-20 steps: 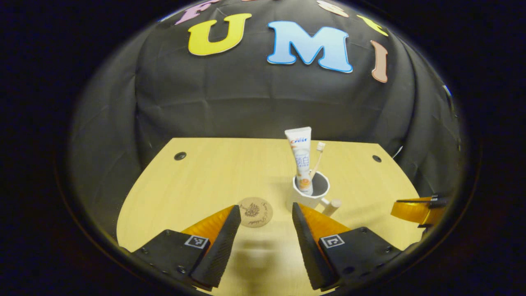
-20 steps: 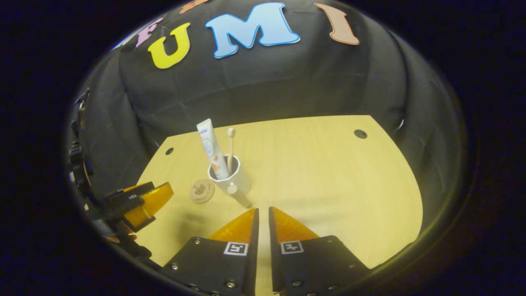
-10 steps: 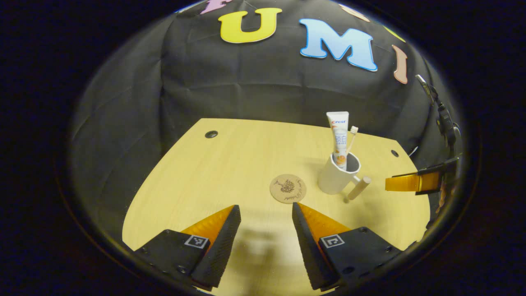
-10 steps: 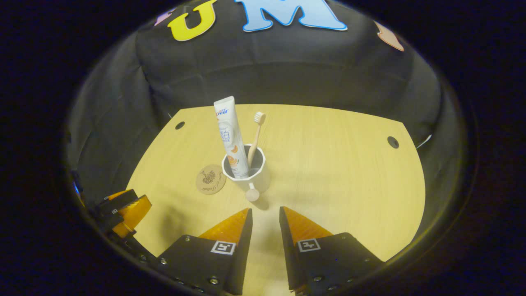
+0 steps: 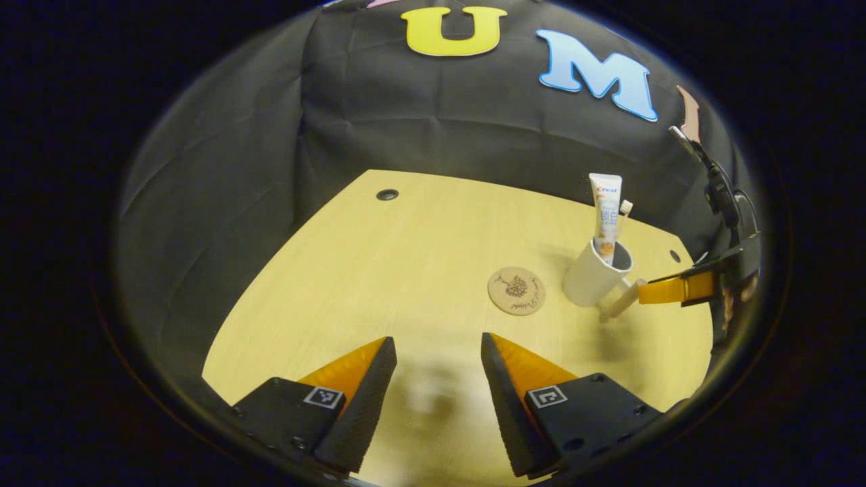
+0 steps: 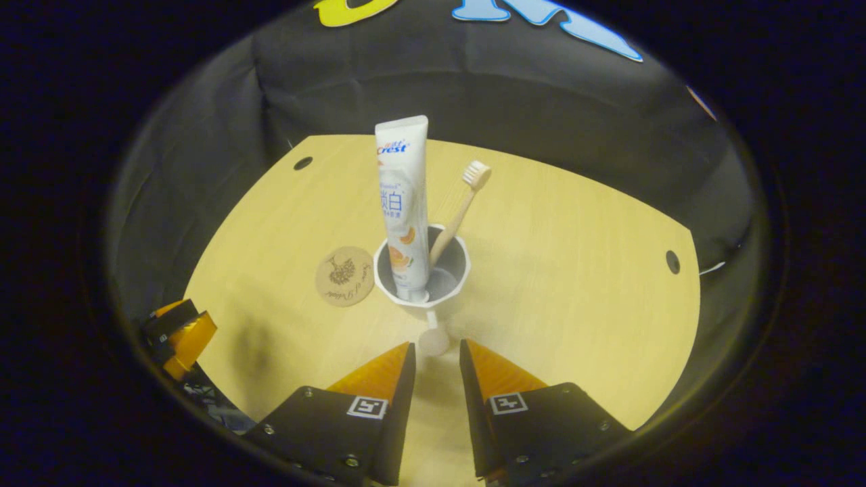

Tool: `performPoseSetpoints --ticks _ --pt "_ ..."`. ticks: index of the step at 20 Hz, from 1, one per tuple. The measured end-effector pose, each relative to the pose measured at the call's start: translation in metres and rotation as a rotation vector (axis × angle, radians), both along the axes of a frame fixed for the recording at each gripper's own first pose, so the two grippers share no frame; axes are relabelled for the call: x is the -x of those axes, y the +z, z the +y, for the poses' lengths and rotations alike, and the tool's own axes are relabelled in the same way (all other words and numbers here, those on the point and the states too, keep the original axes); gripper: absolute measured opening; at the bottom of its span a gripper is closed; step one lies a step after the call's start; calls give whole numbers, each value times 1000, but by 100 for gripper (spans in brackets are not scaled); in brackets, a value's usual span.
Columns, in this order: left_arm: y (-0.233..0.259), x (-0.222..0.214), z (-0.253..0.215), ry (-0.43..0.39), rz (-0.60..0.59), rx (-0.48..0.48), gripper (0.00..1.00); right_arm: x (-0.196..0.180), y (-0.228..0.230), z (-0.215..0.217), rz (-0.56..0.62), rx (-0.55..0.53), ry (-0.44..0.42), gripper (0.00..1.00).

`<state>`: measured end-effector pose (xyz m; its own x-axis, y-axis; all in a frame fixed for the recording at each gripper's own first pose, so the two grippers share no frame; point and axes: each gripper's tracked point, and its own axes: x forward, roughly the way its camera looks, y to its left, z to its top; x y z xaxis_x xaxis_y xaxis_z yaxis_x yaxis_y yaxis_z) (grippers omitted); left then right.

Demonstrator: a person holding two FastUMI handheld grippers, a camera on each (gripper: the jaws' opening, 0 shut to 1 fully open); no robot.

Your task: Put the toothbrush and toothpaste on the desktop into the cup, then pick up the cup and place it on the coaster on the desktop.

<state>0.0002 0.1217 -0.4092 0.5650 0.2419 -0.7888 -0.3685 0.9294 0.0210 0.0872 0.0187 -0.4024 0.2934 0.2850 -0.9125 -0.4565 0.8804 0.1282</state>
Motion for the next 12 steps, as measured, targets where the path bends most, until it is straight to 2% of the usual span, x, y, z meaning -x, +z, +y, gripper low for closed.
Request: performPoseSetpoints --ticks 1,2,3,12 --pt "-1 2 2 9 4 0 84 -1 -4 1 11 9 10 40" --pt "-2 4 5 17 9 2 84 -2 -8 2 23 18 19 35" --pt "-4 6 7 26 14 3 84 -4 -12 3 35 27 29 40" --pt "-13 17 23 78 51 -3 84 -12 -51 17 120 69 77 40"
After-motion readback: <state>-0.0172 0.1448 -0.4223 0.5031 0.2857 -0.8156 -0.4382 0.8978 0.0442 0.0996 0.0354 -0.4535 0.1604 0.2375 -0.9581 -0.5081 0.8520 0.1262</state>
